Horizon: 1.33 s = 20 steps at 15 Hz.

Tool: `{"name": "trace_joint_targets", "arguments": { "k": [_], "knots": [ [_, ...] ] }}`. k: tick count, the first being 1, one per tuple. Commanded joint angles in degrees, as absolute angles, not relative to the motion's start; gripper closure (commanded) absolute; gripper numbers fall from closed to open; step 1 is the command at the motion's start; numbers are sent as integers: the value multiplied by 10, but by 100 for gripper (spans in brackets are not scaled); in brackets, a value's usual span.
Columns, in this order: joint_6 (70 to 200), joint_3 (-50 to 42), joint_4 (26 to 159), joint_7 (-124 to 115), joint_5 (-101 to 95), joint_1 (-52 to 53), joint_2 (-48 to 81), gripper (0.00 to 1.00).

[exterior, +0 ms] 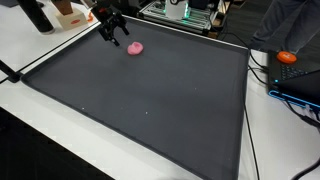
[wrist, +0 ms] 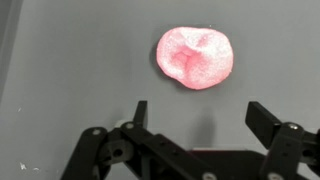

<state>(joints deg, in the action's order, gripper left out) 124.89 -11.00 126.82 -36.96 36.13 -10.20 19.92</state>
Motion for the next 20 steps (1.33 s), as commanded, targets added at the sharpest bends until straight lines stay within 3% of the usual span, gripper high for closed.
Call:
{"name": "trace_joint_targets", "arguments": {
  "k": [1, 20],
  "knots": [
    [1281, -113, 1311, -369, 400, -105, 173, 0],
    [1302, -113, 1335, -372, 416, -96, 162, 0]
  ]
}}
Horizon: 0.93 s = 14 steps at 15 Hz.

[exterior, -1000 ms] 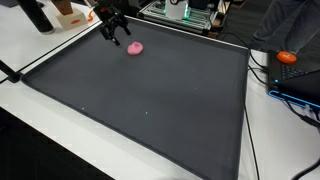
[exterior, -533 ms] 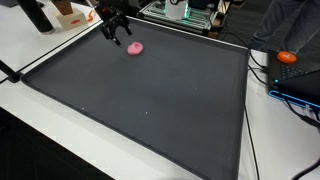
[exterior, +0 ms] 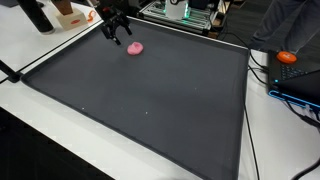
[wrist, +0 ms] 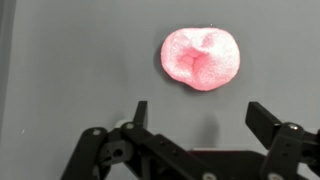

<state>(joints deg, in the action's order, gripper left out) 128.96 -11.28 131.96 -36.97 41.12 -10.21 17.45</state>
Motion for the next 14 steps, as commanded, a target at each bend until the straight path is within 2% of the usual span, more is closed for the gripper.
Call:
{"name": "trace_joint_targets", "arguments": {
  "k": [1, 14],
  "knots": [
    [1303, -113, 1334, -375, 414, -95, 161, 0],
    [1329, -98, 1337, -427, 306, -45, 76, 0]
  ]
}}
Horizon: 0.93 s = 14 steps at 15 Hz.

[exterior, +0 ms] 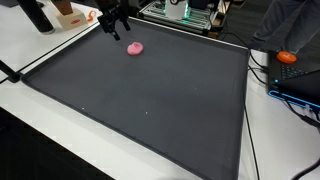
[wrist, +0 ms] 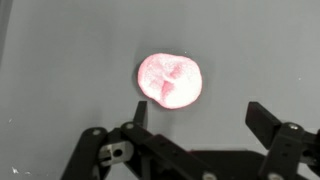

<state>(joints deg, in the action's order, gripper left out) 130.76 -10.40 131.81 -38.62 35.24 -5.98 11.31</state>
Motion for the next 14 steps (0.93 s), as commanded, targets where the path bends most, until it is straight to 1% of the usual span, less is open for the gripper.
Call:
{"name": "trace_joint_targets", "arguments": {
  "k": [1, 8, 9, 14],
  "knots": [
    [1335, -95, 1339, -445, 284, -40, 65, 0],
    [1330, -71, 1345, -603, 106, -20, 9, 0],
    [1323, -69, 1321, -562, 150, -31, 36, 0],
    [1323, -65, 1320, -569, 144, -32, 34, 0]
  ]
}}
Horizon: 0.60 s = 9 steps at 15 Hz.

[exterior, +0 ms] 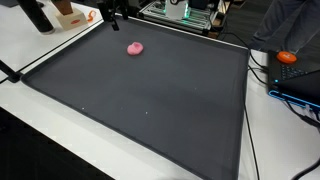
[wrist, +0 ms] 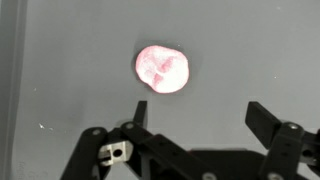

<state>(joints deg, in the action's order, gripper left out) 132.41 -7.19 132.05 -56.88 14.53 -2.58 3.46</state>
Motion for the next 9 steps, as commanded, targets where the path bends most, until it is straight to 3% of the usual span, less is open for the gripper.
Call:
{"name": "trace_joint_targets", "arguments": {
  "k": [1, 9],
  "knots": [
    [1323, -66, 1320, -569, 144, -33, 35, 0],
    [1353, -46, 1361, -583, 181, -20, 72, 0]
  ]
}}
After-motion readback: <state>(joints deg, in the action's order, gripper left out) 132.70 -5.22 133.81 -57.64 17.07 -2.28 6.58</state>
